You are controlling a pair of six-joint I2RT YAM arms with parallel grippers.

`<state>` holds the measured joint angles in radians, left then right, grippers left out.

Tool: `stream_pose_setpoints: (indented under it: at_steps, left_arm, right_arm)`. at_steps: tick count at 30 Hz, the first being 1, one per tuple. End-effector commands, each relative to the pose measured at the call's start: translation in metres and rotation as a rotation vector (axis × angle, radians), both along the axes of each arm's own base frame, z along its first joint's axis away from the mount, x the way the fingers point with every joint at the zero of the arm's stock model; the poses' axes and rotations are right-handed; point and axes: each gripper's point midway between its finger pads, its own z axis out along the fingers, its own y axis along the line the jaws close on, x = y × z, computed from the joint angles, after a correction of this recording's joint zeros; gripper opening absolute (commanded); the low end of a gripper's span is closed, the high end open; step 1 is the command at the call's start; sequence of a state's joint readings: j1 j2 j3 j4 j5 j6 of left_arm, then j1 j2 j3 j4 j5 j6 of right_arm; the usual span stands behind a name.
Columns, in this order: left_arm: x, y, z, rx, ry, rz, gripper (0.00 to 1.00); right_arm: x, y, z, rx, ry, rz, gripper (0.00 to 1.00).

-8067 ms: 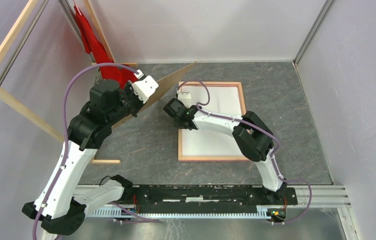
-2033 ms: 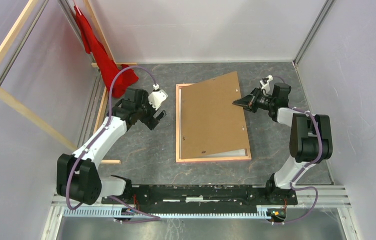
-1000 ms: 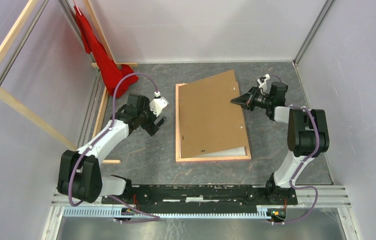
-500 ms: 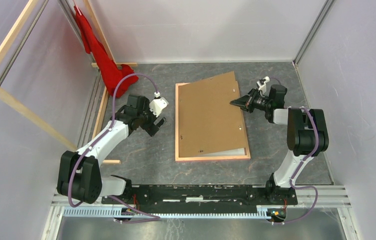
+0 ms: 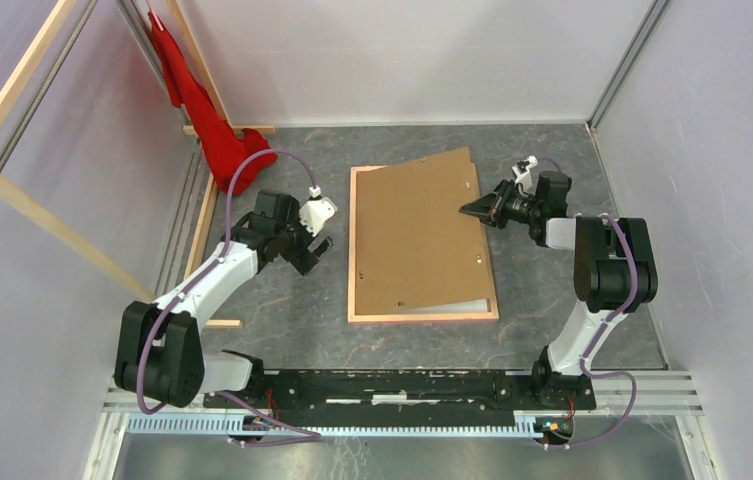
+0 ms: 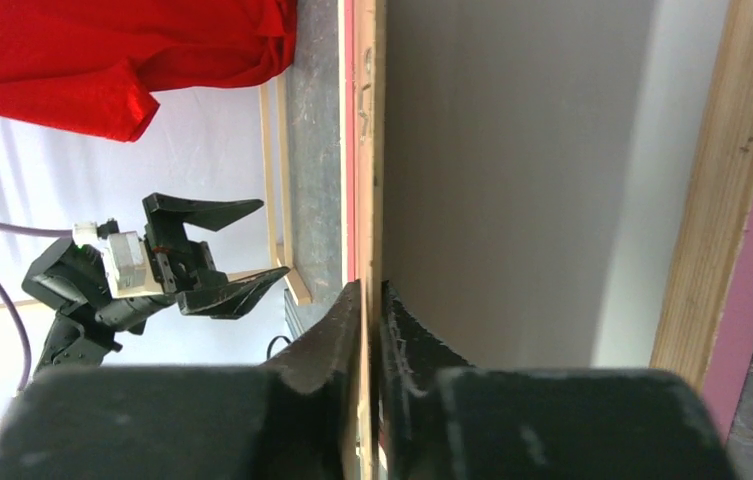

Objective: Put the photo into the frame
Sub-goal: Turn over the photo frame item on the photo frame.

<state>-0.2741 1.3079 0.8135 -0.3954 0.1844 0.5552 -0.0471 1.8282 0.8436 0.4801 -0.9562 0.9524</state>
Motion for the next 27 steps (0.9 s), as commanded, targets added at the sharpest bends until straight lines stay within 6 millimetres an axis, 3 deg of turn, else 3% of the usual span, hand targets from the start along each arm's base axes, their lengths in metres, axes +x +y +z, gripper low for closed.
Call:
stream_pose_setpoints:
  at_steps: [1, 4, 6, 11, 14, 18, 27]
  left_arm:
    - [0.004, 0.002, 0.009, 0.004, -0.045, -0.017, 1.00]
    - [0.003, 0.002, 0.010, 0.005, -0.049, -0.019, 1.00]
    - [0.003, 0.002, 0.011, 0.005, -0.051, -0.020, 1.00]
    - [0.003, 0.002, 0.013, 0.006, -0.056, -0.021, 1.00]
    - [0.003, 0.002, 0.017, 0.005, -0.060, -0.022, 1.00]
    - [0.003, 0.002, 0.018, 0.000, -0.062, -0.017, 1.00]
    - [0.001, -0.003, 0.018, -0.031, -0.041, -0.014, 1.00]
  right_arm:
    - [0.010, 0.003, 0.009, -0.070, -0.076, 0.016, 0.19]
    - [0.011, -0.001, 0.001, -0.126, -0.067, 0.005, 0.30]
    - [0.012, -0.004, -0.004, -0.181, -0.066, -0.001, 0.45]
    - [0.018, -0.014, -0.009, -0.332, -0.065, -0.006, 0.71]
    - [0.015, -0.012, -0.012, -0.461, -0.060, 0.018, 0.97]
    - [0.013, -0.019, -0.009, -0.599, -0.062, 0.018, 0.98]
    - [0.010, -0.055, 0.031, -0.877, -0.149, -0.100, 0.98]
